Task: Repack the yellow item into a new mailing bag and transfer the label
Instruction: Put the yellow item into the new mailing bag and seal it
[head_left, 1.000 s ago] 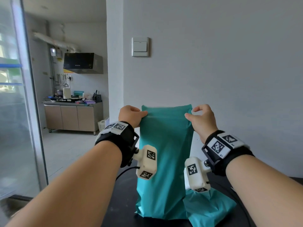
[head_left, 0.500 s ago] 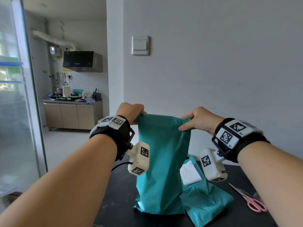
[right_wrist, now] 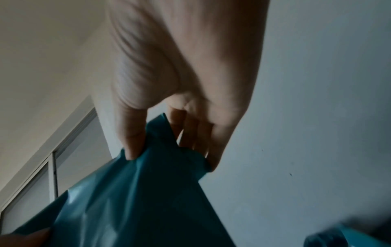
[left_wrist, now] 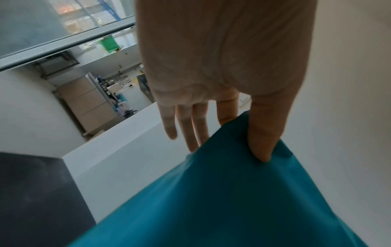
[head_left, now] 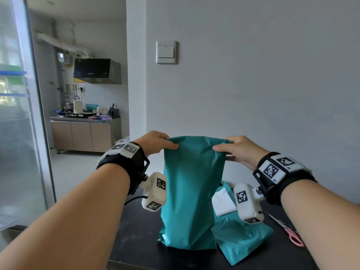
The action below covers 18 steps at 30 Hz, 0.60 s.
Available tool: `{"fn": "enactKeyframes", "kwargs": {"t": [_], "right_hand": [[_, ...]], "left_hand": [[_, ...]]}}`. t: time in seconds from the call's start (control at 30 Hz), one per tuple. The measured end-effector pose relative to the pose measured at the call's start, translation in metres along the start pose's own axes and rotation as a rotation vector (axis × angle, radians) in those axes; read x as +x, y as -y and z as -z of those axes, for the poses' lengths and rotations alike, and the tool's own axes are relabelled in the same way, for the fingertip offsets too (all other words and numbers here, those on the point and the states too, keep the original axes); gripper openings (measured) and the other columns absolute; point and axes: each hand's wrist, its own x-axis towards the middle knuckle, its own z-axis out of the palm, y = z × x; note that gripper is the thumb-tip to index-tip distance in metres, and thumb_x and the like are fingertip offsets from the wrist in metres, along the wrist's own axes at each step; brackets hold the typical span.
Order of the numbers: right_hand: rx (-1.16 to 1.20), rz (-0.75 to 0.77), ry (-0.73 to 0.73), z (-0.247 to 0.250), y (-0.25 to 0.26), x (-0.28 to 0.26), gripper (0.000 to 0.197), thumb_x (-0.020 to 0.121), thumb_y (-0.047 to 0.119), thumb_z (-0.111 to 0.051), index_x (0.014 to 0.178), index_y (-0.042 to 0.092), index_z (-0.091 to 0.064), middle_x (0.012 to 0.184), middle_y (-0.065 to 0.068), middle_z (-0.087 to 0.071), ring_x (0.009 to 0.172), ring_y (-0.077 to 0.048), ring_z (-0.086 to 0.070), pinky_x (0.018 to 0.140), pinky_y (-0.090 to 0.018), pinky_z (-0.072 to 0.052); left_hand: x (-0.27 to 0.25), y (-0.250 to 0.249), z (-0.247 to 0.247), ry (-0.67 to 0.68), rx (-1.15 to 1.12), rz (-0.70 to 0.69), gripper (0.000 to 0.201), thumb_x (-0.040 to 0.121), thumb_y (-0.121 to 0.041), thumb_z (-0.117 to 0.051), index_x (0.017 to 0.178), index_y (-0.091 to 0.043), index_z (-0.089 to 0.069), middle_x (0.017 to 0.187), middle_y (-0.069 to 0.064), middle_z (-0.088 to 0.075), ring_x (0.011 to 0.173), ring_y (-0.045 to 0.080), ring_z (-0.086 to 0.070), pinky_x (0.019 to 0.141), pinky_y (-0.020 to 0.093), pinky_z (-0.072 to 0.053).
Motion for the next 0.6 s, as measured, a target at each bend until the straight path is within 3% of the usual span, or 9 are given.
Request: {"fn": "enactKeyframes", "kwargs": {"t": [0.07, 0.13, 0.2, 0.3, 0.4, 0.5, 0.6], "right_hand": [[0.154, -0.019, 0.042, -0.012, -0.009, -0.006, 0.038, 0.08, 0.007, -0.073, 0.116, 0.001, -0.063, 0.113, -0.016, -0.07, 0.101, -0.026, -0.068, 0.087, -0.034, -0.054], [0.209, -0.029, 0.104, -0.023, -0.017, -0.01, 0.044, 0.078, 0.006, -0.075, 0.119, 0.005, -0.061, 0.113, -0.013, -0.071, 0.103, -0.026, -0.068, 0.085, -0.034, -0.055], [0.234, -0.022, 0.148, -0.031, -0.022, -0.013, 0.044, 0.076, 0.003, -0.076, 0.118, 0.004, -0.062, 0.112, -0.013, -0.071, 0.103, -0.027, -0.068, 0.083, -0.034, -0.055], [0.263, -0.014, 0.132, -0.037, -0.022, -0.014, 0.037, 0.075, -0.001, -0.075, 0.111, 0.001, -0.065, 0.108, -0.015, -0.072, 0.099, -0.026, -0.069, 0.08, -0.032, -0.055], [0.194, 0.007, 0.109, -0.034, -0.022, -0.009, 0.031, 0.074, 0.001, -0.077, 0.104, 0.003, -0.068, 0.105, -0.014, -0.073, 0.093, -0.023, -0.07, 0.081, -0.032, -0.056], [0.107, 0.014, 0.057, -0.024, -0.027, -0.002, 0.035, 0.072, 0.006, -0.08, 0.104, 0.001, -0.069, 0.099, -0.013, -0.074, 0.09, -0.024, -0.072, 0.082, -0.035, -0.058], [0.018, 0.049, -0.019, -0.019, -0.031, -0.003, 0.011, 0.082, 0.003, -0.072, 0.091, -0.003, -0.069, 0.085, -0.015, -0.072, 0.069, -0.017, -0.07, 0.068, -0.023, -0.059]], "left_hand": [[-0.003, 0.006, -0.009, 0.067, -0.168, -0.004, 0.059, 0.062, -0.012, -0.08, 0.116, 0.002, -0.061, 0.121, 0.019, -0.063, 0.111, 0.029, -0.059, 0.101, 0.034, -0.046], [-0.009, 0.011, -0.02, 0.135, -0.273, -0.048, 0.046, 0.076, 0.007, -0.07, 0.121, 0.005, -0.058, 0.121, 0.021, -0.063, 0.101, 0.028, -0.065, 0.09, 0.032, -0.055], [-0.01, 0.018, -0.028, 0.167, -0.302, -0.082, 0.044, 0.078, 0.013, -0.066, 0.121, 0.003, -0.06, 0.118, 0.018, -0.066, 0.099, 0.027, -0.067, 0.087, 0.033, -0.057], [-0.006, 0.026, -0.03, 0.141, -0.31, -0.067, 0.048, 0.071, 0.004, -0.078, 0.116, 0.001, -0.065, 0.116, 0.016, -0.068, 0.109, 0.032, -0.065, 0.097, 0.044, -0.051], [0.002, 0.033, -0.027, 0.049, -0.231, -0.051, 0.062, 0.051, -0.023, -0.092, 0.106, -0.006, -0.071, 0.108, 0.011, -0.073, 0.104, 0.029, -0.068, 0.096, 0.044, -0.051], [0.001, 0.031, -0.022, -0.037, -0.15, -0.051, 0.033, 0.066, -0.017, -0.087, 0.095, -0.01, -0.073, 0.101, 0.009, -0.074, 0.096, 0.023, -0.07, 0.091, 0.038, -0.055], [0.002, 0.035, -0.014, -0.103, -0.101, -0.079, 0.016, 0.073, -0.014, -0.082, 0.085, -0.015, -0.071, 0.09, 0.002, -0.072, 0.082, 0.014, -0.069, 0.078, 0.026, -0.058]]}}
